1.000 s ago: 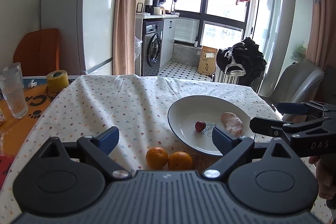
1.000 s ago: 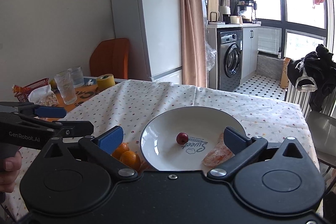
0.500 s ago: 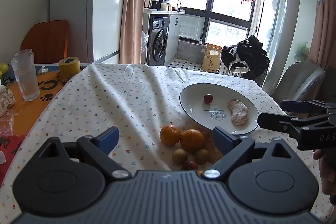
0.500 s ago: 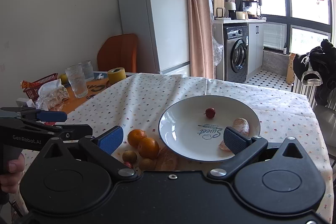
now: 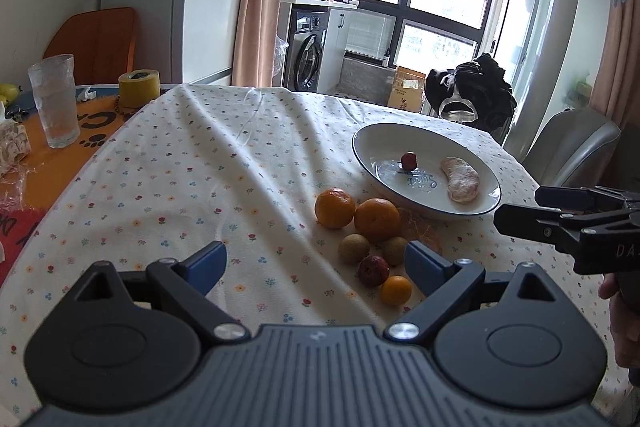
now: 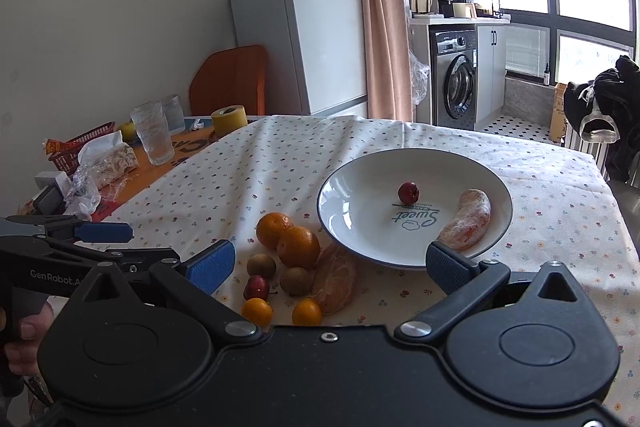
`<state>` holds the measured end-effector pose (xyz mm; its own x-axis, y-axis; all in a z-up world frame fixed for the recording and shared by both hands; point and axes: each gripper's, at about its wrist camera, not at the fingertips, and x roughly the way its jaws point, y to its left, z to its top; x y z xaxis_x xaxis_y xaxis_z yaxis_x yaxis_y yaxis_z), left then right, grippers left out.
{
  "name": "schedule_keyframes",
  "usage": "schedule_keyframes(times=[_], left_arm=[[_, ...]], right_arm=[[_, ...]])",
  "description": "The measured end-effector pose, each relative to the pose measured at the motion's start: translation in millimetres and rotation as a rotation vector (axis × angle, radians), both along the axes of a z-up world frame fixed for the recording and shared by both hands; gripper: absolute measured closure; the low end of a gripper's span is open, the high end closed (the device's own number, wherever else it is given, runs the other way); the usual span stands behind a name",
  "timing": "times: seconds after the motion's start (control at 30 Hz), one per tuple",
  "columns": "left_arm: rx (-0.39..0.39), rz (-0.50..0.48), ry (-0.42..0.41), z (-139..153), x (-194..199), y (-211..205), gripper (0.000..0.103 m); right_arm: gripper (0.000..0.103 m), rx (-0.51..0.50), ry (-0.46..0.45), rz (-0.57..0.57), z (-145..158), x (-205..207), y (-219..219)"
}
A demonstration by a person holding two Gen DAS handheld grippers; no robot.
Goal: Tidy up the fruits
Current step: 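Move the left tool back to the fruit pile and grasp a small orange fruit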
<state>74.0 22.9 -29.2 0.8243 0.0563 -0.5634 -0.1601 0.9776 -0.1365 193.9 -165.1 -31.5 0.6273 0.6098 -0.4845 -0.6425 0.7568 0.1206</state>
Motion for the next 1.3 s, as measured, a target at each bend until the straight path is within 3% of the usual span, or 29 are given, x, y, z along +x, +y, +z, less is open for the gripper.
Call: schedule_keyframes(times=[0.43,0.53,0.67,0.77,1.0,1.23,1.27,1.3], left_arm=[[-0.022,-0.046,-0.038,-14.5,-0.4,-18.1,0.011],[-0.018,-0.048,-0.032,-19.0,3.2,-21.7,0.016],[-0.049,-0.072,-0.020,-27.2,8.1,-22.9,0.032],[-0.061,-0.088,-0.003,-33.7,13.8,-26.3,0.041],[-0.093,-0.127,0.018,-44.3,28.9,-35.2,0.055],[-0.091,-0.145,0.061,-58.2,41.5,-45.9,0.058],[-0.084,-0.143,0.049,-58.6,40.8,-46.3,0.062],[-0.084,-0.140,0.051,-59.1,40.7,-45.8,0.072]], right_arm=[[0.003,0.011,0.091,0.010,-23.9,-4.2,-2.0],[0.009,0.007,0.101,0.011,-29.1,-4.2,-0.7],[0.027,-0.002,0.126,0.000,-36.8,0.4,-2.1],[0.033,-0.001,0.148,0.000,-41.3,3.7,-5.7],[0.039,-0.024,0.150,-0.017,-45.7,8.4,-10.5],[0.039,-0.022,0.159,-0.025,-48.1,13.1,-18.7],[0.039,-0.021,0.160,-0.022,-48.5,13.8,-18.9],[0.039,-0.021,0.160,-0.018,-48.9,13.9,-17.9]])
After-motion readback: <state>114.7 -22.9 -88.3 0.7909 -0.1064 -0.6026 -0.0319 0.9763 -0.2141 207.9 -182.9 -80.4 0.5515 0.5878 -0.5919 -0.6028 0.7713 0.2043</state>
